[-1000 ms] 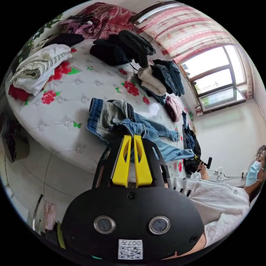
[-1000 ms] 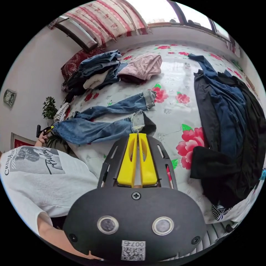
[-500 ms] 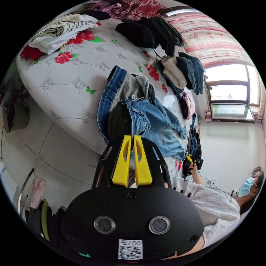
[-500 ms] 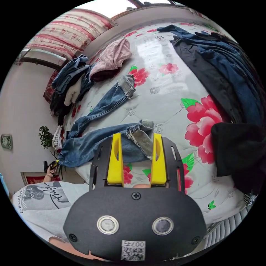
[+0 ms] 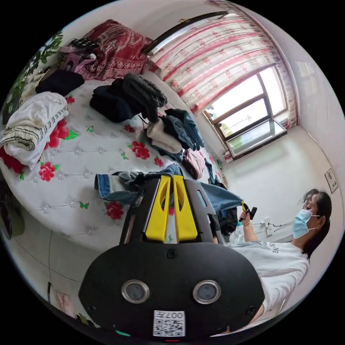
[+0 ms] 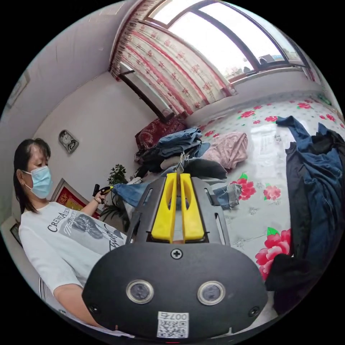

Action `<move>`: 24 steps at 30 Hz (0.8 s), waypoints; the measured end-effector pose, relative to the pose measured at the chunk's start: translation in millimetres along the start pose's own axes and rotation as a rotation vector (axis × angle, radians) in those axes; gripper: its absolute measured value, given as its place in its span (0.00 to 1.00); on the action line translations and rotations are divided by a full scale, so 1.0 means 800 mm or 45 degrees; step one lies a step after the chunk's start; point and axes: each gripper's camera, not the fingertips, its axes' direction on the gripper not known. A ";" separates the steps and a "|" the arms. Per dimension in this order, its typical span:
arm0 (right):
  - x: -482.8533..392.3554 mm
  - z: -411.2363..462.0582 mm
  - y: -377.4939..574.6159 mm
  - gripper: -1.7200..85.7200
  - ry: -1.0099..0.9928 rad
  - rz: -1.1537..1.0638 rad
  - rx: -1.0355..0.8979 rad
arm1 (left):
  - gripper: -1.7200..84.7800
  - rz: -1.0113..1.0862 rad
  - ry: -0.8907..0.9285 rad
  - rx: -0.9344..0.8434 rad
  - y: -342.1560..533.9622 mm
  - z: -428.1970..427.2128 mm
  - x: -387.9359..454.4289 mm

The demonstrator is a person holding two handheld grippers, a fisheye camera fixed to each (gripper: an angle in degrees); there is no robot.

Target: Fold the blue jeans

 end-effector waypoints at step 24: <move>0.066 0.214 0.159 0.07 0.469 0.397 -0.529 | 0.09 -0.262 -0.534 -0.270 0.123 0.151 -0.045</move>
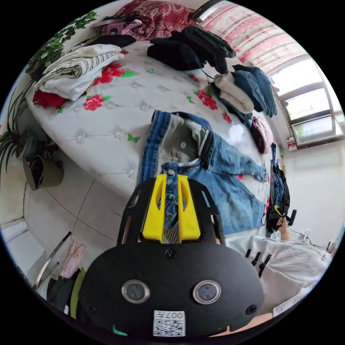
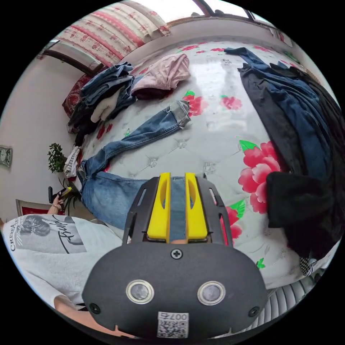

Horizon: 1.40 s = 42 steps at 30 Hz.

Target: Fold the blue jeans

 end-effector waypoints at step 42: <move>-0.023 -0.015 0.071 0.03 0.287 0.123 0.074 | 0.01 0.160 0.204 0.220 0.091 0.009 -0.043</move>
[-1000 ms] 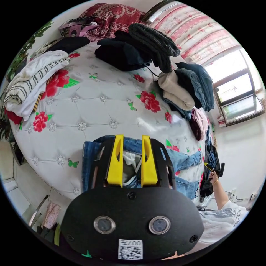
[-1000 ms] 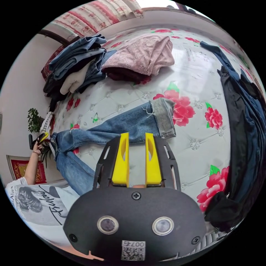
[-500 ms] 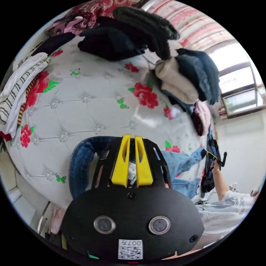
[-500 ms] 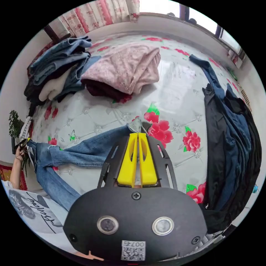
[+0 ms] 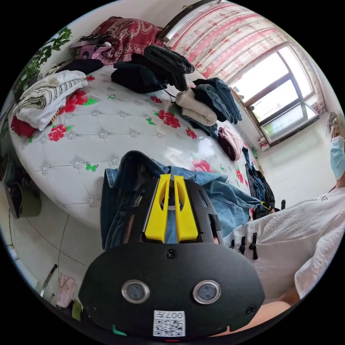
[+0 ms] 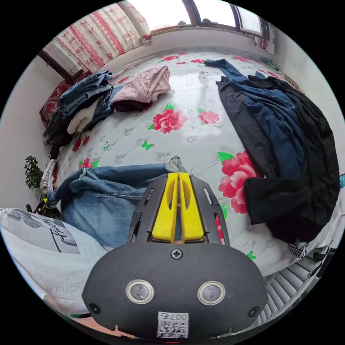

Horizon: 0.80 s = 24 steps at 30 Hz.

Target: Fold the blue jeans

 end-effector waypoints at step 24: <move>0.031 -0.054 -0.144 0.03 -0.365 -0.180 0.277 | 0.01 0.333 0.115 0.414 -0.106 -0.049 0.006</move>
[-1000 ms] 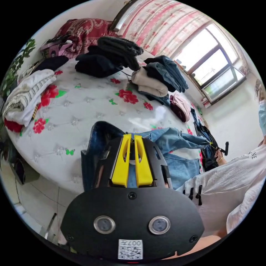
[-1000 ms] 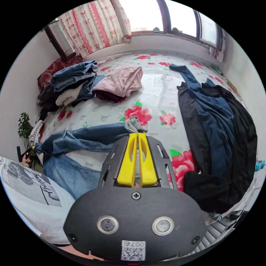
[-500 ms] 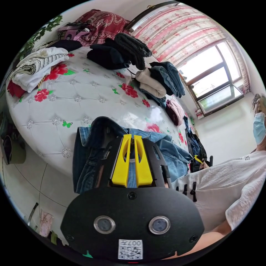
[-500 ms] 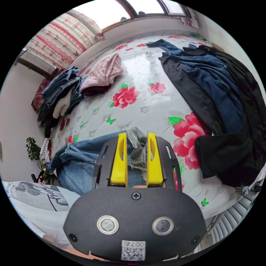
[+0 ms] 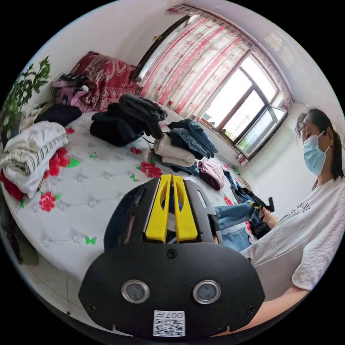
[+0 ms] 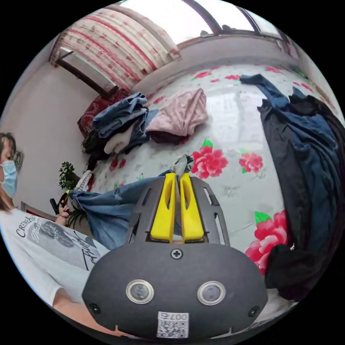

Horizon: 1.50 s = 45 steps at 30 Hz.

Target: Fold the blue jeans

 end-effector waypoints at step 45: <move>0.061 0.189 0.012 0.03 0.390 0.216 -0.340 | 0.11 0.145 -0.193 -0.592 -0.064 0.289 0.165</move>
